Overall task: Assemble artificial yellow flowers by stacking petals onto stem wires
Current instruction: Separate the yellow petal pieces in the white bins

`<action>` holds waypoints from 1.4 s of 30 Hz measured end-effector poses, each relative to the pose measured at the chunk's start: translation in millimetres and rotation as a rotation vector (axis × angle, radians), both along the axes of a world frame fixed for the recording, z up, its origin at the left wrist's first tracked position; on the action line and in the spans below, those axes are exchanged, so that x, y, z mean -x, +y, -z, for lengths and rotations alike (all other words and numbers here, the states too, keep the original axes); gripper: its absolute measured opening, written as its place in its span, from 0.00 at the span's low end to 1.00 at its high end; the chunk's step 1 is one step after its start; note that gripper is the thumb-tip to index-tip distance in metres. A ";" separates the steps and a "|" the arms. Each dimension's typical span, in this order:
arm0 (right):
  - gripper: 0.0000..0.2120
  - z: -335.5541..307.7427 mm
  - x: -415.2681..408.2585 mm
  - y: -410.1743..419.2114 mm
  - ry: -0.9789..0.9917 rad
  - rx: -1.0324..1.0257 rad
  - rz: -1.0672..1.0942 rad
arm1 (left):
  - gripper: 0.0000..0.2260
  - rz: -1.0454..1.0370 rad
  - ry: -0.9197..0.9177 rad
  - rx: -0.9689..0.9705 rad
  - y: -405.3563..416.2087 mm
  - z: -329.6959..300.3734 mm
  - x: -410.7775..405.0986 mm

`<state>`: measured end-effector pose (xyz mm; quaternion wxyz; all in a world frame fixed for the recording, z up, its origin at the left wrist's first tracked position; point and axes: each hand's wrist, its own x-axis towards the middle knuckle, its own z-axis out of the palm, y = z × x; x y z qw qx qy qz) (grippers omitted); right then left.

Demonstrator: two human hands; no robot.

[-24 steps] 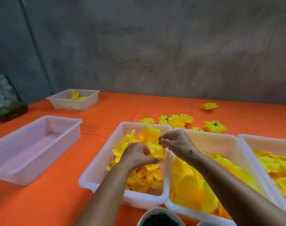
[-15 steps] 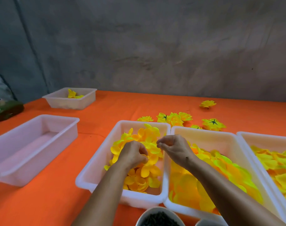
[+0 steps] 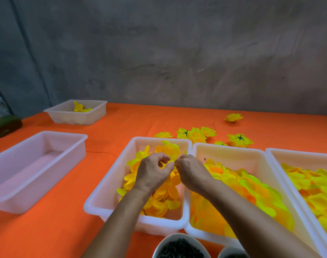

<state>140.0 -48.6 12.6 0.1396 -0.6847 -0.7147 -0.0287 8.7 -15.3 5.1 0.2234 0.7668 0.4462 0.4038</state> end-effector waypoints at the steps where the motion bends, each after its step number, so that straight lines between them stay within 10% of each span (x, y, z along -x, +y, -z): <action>1: 0.10 -0.4 0.3 0.1 -0.016 0.005 -0.001 | 0.05 0.009 -0.016 -0.045 -3.1 -1.0 -2.4; 9: 0.16 -5.0 -18.6 9.9 0.025 0.049 0.122 | 0.15 -0.202 0.512 0.118 15.3 7.4 -5.5; 14: 0.15 2.0 -22.1 13.6 0.328 0.051 0.220 | 0.21 -0.299 0.517 0.237 31.4 6.7 -18.9; 20: 0.17 6.4 -15.8 12.8 0.191 0.069 0.151 | 0.21 -0.220 0.655 0.328 44.1 17.0 -22.7; 28: 0.18 6.1 -8.7 5.2 0.085 0.107 0.101 | 0.07 -0.245 0.395 0.227 43.1 16.1 -12.9; 42: 0.04 5.5 29.9 24.5 -0.508 0.332 -0.026 | 0.15 -0.236 0.210 0.395 53.5 21.7 -0.4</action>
